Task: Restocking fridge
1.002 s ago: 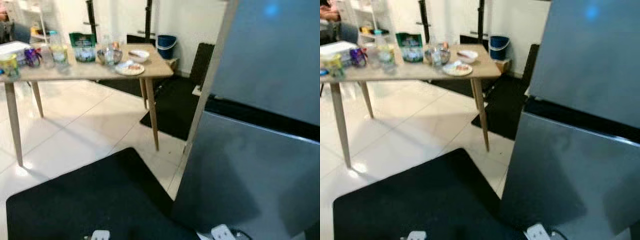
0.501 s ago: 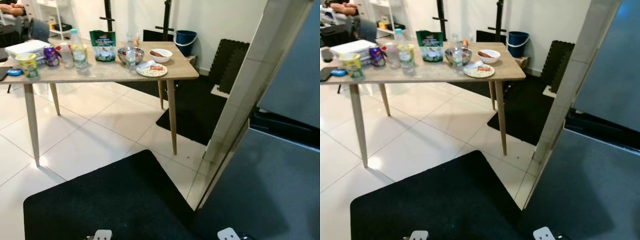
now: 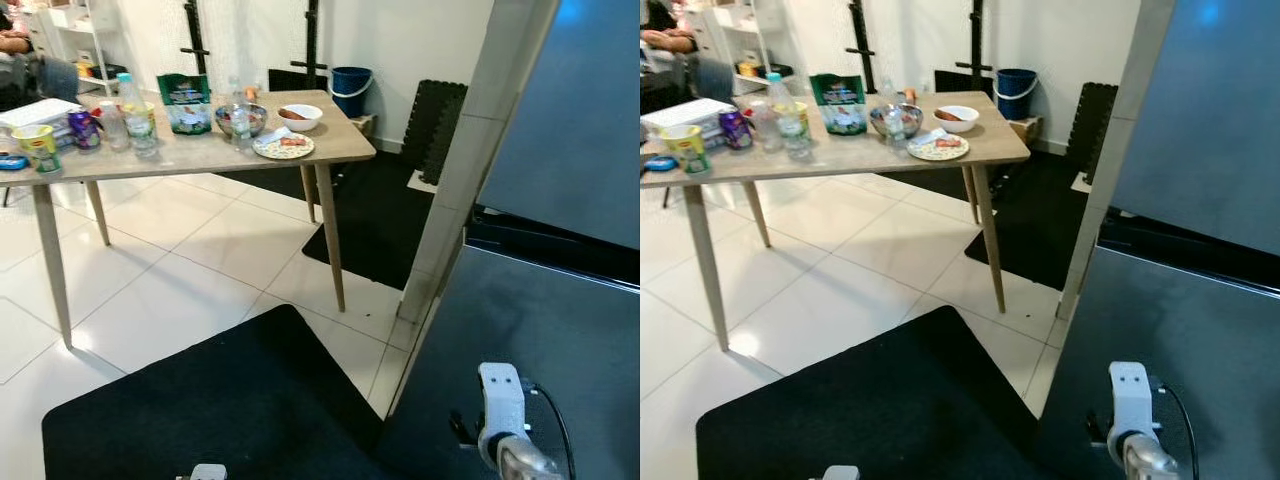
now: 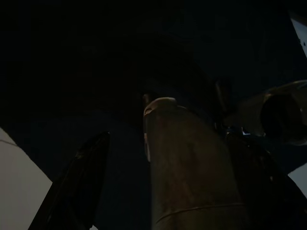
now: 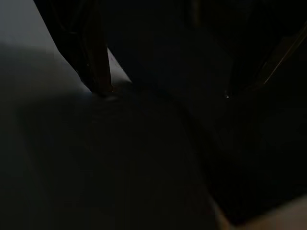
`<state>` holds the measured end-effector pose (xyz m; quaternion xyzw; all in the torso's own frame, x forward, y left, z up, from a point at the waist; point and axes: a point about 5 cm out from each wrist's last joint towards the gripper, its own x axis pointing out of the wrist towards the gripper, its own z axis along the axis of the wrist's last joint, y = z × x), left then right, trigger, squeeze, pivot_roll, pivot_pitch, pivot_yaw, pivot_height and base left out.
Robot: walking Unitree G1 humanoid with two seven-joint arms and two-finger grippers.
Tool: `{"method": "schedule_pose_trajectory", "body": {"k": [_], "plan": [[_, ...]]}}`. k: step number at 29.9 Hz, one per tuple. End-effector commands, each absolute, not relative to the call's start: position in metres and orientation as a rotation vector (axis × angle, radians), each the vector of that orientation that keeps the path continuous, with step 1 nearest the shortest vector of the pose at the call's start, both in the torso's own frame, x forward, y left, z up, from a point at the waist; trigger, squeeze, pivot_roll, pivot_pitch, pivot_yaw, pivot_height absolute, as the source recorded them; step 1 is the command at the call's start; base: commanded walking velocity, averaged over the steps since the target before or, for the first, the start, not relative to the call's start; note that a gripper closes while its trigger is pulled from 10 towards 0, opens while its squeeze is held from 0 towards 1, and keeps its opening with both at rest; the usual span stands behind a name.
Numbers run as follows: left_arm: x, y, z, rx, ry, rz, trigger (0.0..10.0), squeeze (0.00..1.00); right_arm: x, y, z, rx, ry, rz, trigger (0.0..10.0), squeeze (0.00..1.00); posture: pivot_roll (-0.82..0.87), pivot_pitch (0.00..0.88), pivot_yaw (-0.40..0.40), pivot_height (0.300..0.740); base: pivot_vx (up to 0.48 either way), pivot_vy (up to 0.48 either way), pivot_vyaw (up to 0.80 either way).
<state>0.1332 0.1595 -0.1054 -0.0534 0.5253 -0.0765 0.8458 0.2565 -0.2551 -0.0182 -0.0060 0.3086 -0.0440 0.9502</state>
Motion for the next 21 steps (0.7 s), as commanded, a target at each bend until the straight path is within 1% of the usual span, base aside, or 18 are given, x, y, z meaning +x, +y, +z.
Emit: {"method": "schedule_pose_trajectory", "body": {"k": [1, 2, 4, 5, 12, 13, 15, 16, 17, 19, 20, 21], "plan": [[0.125, 0.156, -0.108, -0.123, 1.138, -0.168, 10.0, 0.00, 0.269, -0.251, -0.008, 0.017, 0.563, -0.064, 9.6, 0.00, -0.07, 0.000, -0.021, 0.740, 0.000, 0.000, 0.00], [0.125, 0.156, -0.108, -0.124, 1.139, -0.168, 10.0, 0.00, 0.274, -0.249, -0.003, 0.018, 0.538, -0.055, 0.0, 0.00, -0.07, 0.000, -0.022, 0.740, 0.000, 0.000, 0.00], [0.124, 0.156, -0.109, -0.126, 1.139, -0.168, 10.0, 0.00, 0.288, -0.247, 0.009, 0.025, 0.478, -0.051, 0.0, 0.00, -0.07, 0.000, -0.023, 0.740, 0.000, 0.000, 0.00], [0.124, 0.156, -0.109, -0.126, 1.139, -0.168, 10.0, 0.00, 0.288, -0.247, 0.009, 0.025, 0.478, -0.051, 0.0, 0.00, -0.07, 0.000, -0.023, 0.740, 0.000, 0.000, 0.00], [0.121, 0.157, -0.109, -0.130, 1.142, -0.166, 10.0, 0.00, 0.321, -0.242, 0.046, -0.014, 0.333, -0.053, 0.0, 0.00, -0.06, 0.017, -0.024, 0.740, 0.000, 0.000, 0.00], [0.120, 0.159, -0.110, -0.130, 1.145, -0.164, 10.0, 0.00, 0.331, -0.242, 0.059, -0.034, 0.292, -0.053, 0.3, 0.00, -0.05, 0.021, -0.025, 0.740, 0.000, 0.000, 0.00], [0.119, 0.159, -0.110, -0.130, 1.146, -0.162, 10.0, 0.00, 0.335, -0.242, 0.064, -0.045, 0.276, -0.053, 0.3, 0.00, -0.05, 0.024, -0.025, 0.740, 0.000, 0.000, 0.00], [0.118, 0.160, -0.110, -0.131, 1.148, -0.161, 10.0, 0.00, 0.338, -0.241, 0.068, -0.051, 0.262, -0.054, 1.1, 0.00, -0.05, 0.028, -0.026, 0.740, 0.000, 0.000, 0.00], [0.118, 0.160, -0.110, -0.131, 1.148, -0.161, 10.0, 0.00, 0.338, -0.241, 0.068, -0.051, 0.262, -0.054, 1.1, 0.00, -0.05, 0.028, -0.026, 0.740, 0.000, 0.000, 0.00], [0.113, 0.162, -0.111, -0.133, 1.155, -0.152, 10.0, 0.00, 0.347, -0.240, 0.083, -0.061, 0.212, -0.054, 6.5, 0.00, -0.04, 0.036, -0.028, 0.740, 0.000, 0.000, 0.00], [0.113, 0.162, -0.111, -0.133, 1.155, -0.152, 10.0, 0.00, 0.347, -0.240, 0.083, -0.061, 0.212, -0.054, 6.5, 0.00, -0.04, 0.036, -0.028, 0.740, 0.000, 0.000, 0.00], [0.112, 0.163, -0.111, -0.134, 1.157, -0.150, 10.0, 0.00, 0.350, -0.238, 0.087, -0.066, 0.199, -0.053, 8.0, 0.00, -0.03, 0.038, -0.028, 0.740, 0.000, 0.000, 0.00]]}}
